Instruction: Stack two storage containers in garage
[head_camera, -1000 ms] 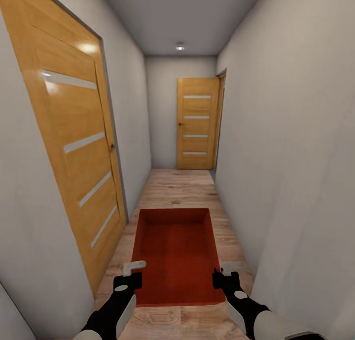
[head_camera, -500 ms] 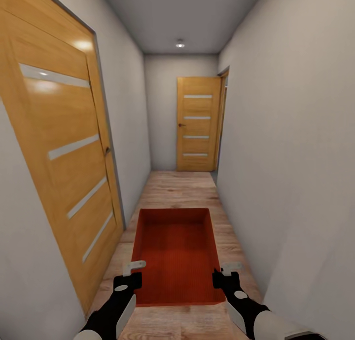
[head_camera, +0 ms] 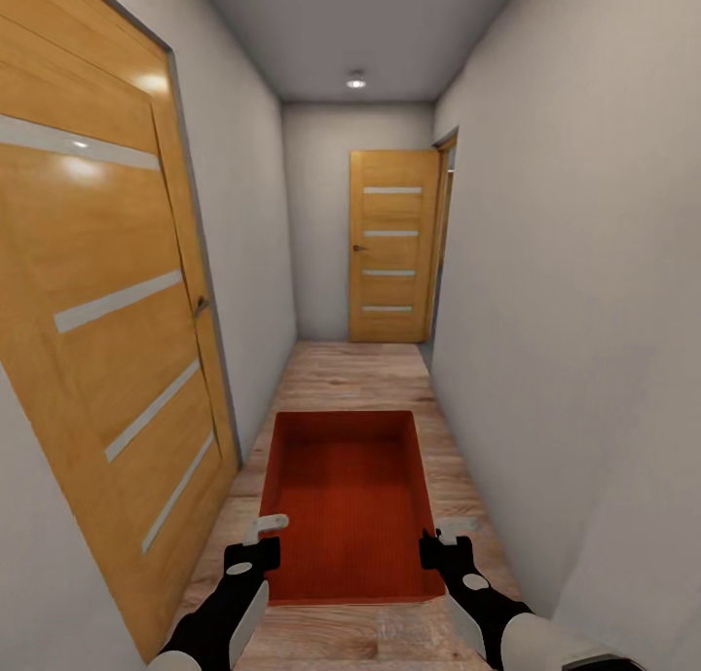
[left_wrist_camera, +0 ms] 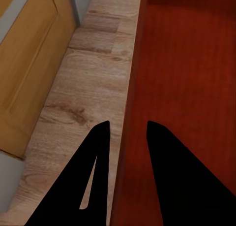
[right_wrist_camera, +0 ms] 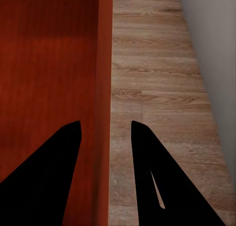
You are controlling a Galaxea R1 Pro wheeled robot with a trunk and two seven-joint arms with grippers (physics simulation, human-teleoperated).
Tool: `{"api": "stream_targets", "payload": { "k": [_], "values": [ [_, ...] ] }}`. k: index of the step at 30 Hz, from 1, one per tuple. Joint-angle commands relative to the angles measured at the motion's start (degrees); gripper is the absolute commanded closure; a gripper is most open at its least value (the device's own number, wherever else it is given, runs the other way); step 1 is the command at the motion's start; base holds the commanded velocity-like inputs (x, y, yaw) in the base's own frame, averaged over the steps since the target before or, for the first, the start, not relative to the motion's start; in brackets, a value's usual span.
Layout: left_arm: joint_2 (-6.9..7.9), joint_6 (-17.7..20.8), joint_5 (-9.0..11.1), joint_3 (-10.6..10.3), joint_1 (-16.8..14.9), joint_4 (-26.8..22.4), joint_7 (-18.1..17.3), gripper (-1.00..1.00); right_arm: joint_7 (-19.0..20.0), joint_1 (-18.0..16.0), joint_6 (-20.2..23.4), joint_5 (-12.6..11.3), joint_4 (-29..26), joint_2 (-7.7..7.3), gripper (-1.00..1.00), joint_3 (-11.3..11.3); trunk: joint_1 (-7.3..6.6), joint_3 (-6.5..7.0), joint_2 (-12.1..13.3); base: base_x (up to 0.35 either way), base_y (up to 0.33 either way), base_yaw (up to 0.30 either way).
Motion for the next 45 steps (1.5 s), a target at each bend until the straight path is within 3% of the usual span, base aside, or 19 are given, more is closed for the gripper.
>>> {"api": "stream_targets", "payload": {
  "k": [1, 45],
  "values": [
    [0.29, 0.32, 0.14, 1.12, -0.06, -1.95, 0.37, 1.0, -0.14, -0.02, 0.0, 0.26, 0.12, -0.04, 1.0, -0.11, 0.04, -0.09, -0.06, 0.323, 0.0, 0.0],
    [0.29, 0.33, 0.16, 1.12, -0.06, -1.95, 0.37, 1.0, -0.14, -0.02, 0.03, 0.26, 0.12, -0.04, 1.0, -0.11, 0.04, -0.09, -0.06, 0.323, 0.0, 0.0]
  ]
}}
